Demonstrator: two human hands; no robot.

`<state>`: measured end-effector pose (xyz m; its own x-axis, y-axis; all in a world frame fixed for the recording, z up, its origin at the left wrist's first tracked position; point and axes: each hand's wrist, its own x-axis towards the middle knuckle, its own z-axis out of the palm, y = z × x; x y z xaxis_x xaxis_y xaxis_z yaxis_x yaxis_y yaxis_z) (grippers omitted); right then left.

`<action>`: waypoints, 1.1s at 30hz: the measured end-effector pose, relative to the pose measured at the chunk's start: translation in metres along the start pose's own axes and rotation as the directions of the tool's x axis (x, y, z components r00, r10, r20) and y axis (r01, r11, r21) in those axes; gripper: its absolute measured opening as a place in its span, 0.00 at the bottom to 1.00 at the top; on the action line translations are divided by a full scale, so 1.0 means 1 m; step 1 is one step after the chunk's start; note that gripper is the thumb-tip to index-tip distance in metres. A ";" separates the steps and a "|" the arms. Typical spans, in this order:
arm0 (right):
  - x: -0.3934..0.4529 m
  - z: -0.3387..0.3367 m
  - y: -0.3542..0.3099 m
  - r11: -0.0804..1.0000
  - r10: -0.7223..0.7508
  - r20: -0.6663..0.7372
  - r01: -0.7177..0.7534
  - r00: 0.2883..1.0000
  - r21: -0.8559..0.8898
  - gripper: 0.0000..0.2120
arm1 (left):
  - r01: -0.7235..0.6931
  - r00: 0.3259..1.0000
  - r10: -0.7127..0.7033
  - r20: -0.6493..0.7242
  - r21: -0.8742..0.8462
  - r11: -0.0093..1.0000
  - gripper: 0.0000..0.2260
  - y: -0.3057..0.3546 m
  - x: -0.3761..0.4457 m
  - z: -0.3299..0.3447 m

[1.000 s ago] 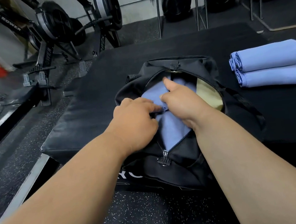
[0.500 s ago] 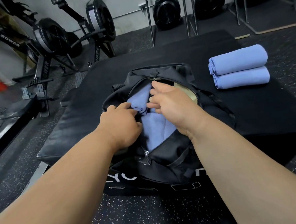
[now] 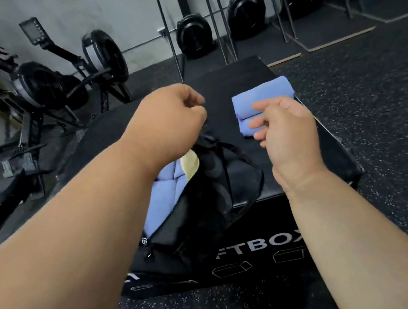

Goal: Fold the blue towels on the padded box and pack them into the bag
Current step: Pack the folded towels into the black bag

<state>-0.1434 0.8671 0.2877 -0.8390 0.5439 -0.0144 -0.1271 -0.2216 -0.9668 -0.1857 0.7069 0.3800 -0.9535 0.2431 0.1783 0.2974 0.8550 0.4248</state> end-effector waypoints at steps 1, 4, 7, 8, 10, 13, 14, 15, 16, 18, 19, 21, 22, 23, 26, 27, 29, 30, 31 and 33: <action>0.005 -0.008 0.001 1.000 0.007 -0.032 -0.007 0.999 0.003 0.11 | 0.001 1.000 -0.001 0.027 -0.023 1.000 0.08 0.011 0.010 0.009; 0.019 -0.028 0.004 0.999 0.029 -0.099 -0.027 0.995 0.023 0.10 | 0.068 0.990 -0.058 0.130 -0.075 0.995 0.04 0.036 0.045 0.041; 0.031 -0.044 0.007 0.999 0.049 -0.154 -0.046 0.987 0.021 0.09 | 0.251 0.944 -0.212 0.252 -0.133 0.959 0.07 0.047 0.083 0.078; 0.035 -0.050 0.008 0.999 0.052 -0.169 -0.050 0.984 0.018 0.08 | 0.329 0.921 -0.269 0.283 -0.188 0.925 0.08 0.049 0.093 0.091; 0.043 -0.059 0.009 0.998 0.067 -0.189 -0.065 0.980 0.016 0.10 | 0.454 0.869 -0.358 0.341 -0.267 0.850 0.07 0.051 0.113 0.113; 0.054 -0.071 0.014 0.996 0.085 -0.211 -0.084 0.974 0.010 0.07 | 0.543 0.809 -0.424 0.408 -0.241 0.805 0.21 0.054 0.138 0.143; 0.058 -0.074 0.016 0.996 0.090 -0.214 -0.090 0.973 0.010 0.07 | 0.554 0.806 -0.446 0.390 -0.230 0.800 0.25 0.055 0.144 0.151; 0.061 -0.076 0.018 0.995 0.101 -0.215 -0.100 0.971 0.014 0.07 | 0.565 0.803 -0.462 0.375 -0.236 0.791 0.26 0.054 0.150 0.158; 0.064 -0.078 0.020 0.994 0.110 -0.212 -0.109 0.971 0.017 0.07 | 0.580 0.798 -0.475 0.371 -0.257 0.773 0.26 0.052 0.154 0.165; 0.068 -0.080 0.024 0.993 0.116 -0.206 -0.115 0.972 0.017 0.08 | 0.615 0.781 -0.506 0.366 -0.309 0.726 0.26 0.045 0.162 0.178; 0.069 -0.081 0.025 0.993 0.117 -0.204 -0.117 0.972 0.015 0.09 | 0.634 0.769 -0.527 0.363 -0.325 0.702 0.25 0.041 0.165 0.184; 0.071 -0.083 0.026 0.993 0.118 -0.198 -0.119 0.973 0.009 0.10 | 0.647 0.761 -0.534 0.368 -0.369 0.668 0.22 0.039 0.165 0.187; 0.072 -0.083 0.026 0.993 0.117 -0.196 -0.119 0.973 0.002 0.10 | 0.649 0.760 -0.531 0.376 -0.388 0.654 0.20 0.039 0.163 0.187; 0.072 -0.083 0.026 0.993 0.120 -0.195 -0.122 0.974 0.000 0.10 | 0.656 0.754 -0.537 0.378 -0.404 0.637 0.20 0.037 0.162 0.187; 0.071 -0.083 0.027 0.991 0.131 -0.186 -0.132 0.974 0.003 0.10 | 0.688 0.725 -0.555 0.408 -0.425 0.588 0.21 0.031 0.165 0.186; 0.071 -0.082 0.028 0.991 0.133 -0.181 -0.136 0.974 -0.001 0.10 | 0.692 0.722 -0.557 0.411 -0.438 0.574 0.21 0.030 0.165 0.185; 0.069 -0.081 0.028 0.991 0.129 -0.172 -0.132 0.977 -0.009 0.10 | 0.684 0.729 -0.547 0.412 -0.465 0.562 0.18 0.033 0.165 0.182; 0.069 -0.080 0.028 0.991 0.127 -0.170 -0.131 0.977 -0.013 0.09 | 0.665 0.746 -0.531 0.402 -0.487 0.566 0.14 0.036 0.163 0.180; 0.068 -0.079 0.028 0.992 0.125 -0.170 -0.129 0.978 -0.013 0.09 | 0.646 0.761 -0.521 0.387 -0.523 0.556 0.11 0.039 0.161 0.177; 0.067 -0.074 0.029 0.994 0.106 -0.172 -0.110 0.979 -0.015 0.07 | 0.618 0.775 -0.513 0.369 -0.611 0.495 0.08 0.045 0.157 0.168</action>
<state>-0.1639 0.9573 0.2396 -0.7443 0.6484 -0.1600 -0.0265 -0.2680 -0.9631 -0.3303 0.8606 0.2783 -0.9097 -0.0817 -0.4071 -0.4123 0.2934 0.8625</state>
